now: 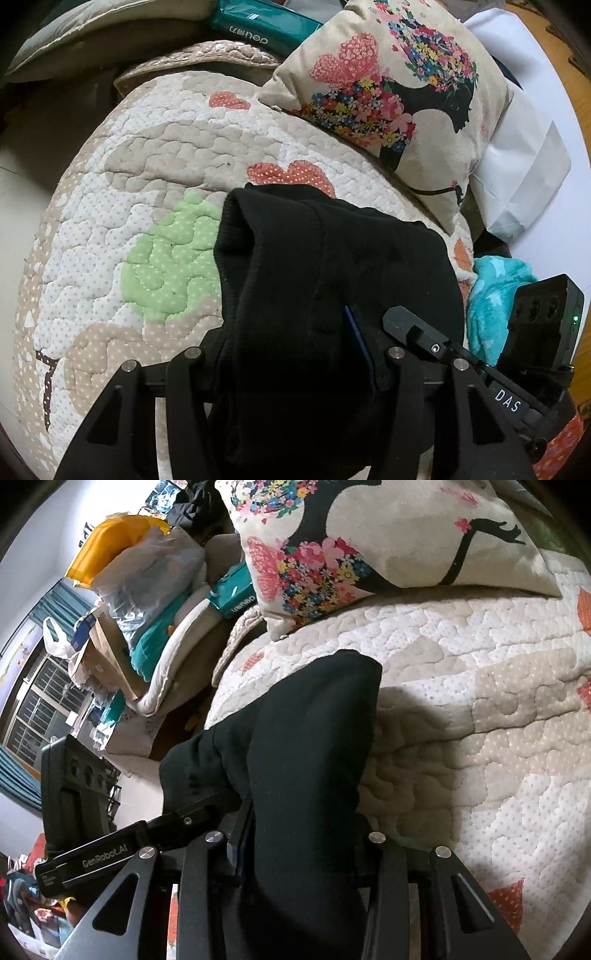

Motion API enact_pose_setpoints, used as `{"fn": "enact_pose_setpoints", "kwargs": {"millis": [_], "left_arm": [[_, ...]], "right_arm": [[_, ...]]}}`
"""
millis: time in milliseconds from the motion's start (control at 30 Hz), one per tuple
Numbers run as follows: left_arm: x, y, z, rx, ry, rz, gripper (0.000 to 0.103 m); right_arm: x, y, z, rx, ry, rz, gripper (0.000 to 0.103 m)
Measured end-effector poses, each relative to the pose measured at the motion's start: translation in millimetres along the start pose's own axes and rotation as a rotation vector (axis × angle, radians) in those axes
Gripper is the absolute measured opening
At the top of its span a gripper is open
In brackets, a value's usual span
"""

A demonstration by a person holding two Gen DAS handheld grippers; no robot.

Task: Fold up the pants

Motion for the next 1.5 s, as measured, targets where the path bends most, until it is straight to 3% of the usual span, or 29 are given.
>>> {"fn": "enact_pose_setpoints", "kwargs": {"millis": [200,400,567,700,733,900,1000,1167,1333,1500], "left_arm": [[2.0,-3.3,8.0,-0.003,0.014,0.001,0.058],[-2.0,3.0,21.7,0.046,0.09,-0.014,0.059],[-7.2,4.4,30.5,0.095,0.167,-0.014,0.06],[-24.4,25.4,27.7,0.083,0.145,-0.099,0.06],[-29.5,29.9,28.9,0.068,0.144,-0.122,0.06],[-42.2,23.5,50.8,-0.198,0.144,-0.126,0.06],[-41.4,13.2,56.3,-0.241,0.121,-0.101,0.064],[-39.4,10.2,56.4,-0.331,0.049,-0.114,0.072],[-38.2,19.1,60.6,-0.299,0.091,-0.125,0.073],[-30.4,46.2,52.2,-0.295,0.1,-0.155,0.073]], "right_arm": [[3.7,-6.3,-8.5,0.017,-0.027,0.008,0.053],[9.2,-5.8,-21.5,0.004,-0.093,0.012,0.069],[9.9,0.7,-22.2,0.007,-0.106,-0.005,0.07],[-9.0,22.9,-5.7,0.066,-0.031,-0.093,0.07],[-13.8,25.9,-3.3,0.08,-0.018,-0.108,0.071],[-39.7,12.6,1.6,0.219,0.051,-0.101,0.071],[-45.2,-8.5,-7.5,0.289,0.067,-0.068,0.071],[-42.8,-22.4,-22.9,0.285,0.025,-0.041,0.079],[-39.2,-2.0,-26.9,0.272,-0.018,-0.06,0.08],[-14.3,42.1,-15.4,0.318,0.044,-0.058,0.08]]}}
Point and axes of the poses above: each gripper's, at about its wrist camera, not at the fingertips, and y roughly against the way its jaws point, z to its left, x to its underside, the point moved 4 cm from there along -y, roughly the way its jaws point, and after that the axes turned 6 degrees about x, right-handed, at the moved point
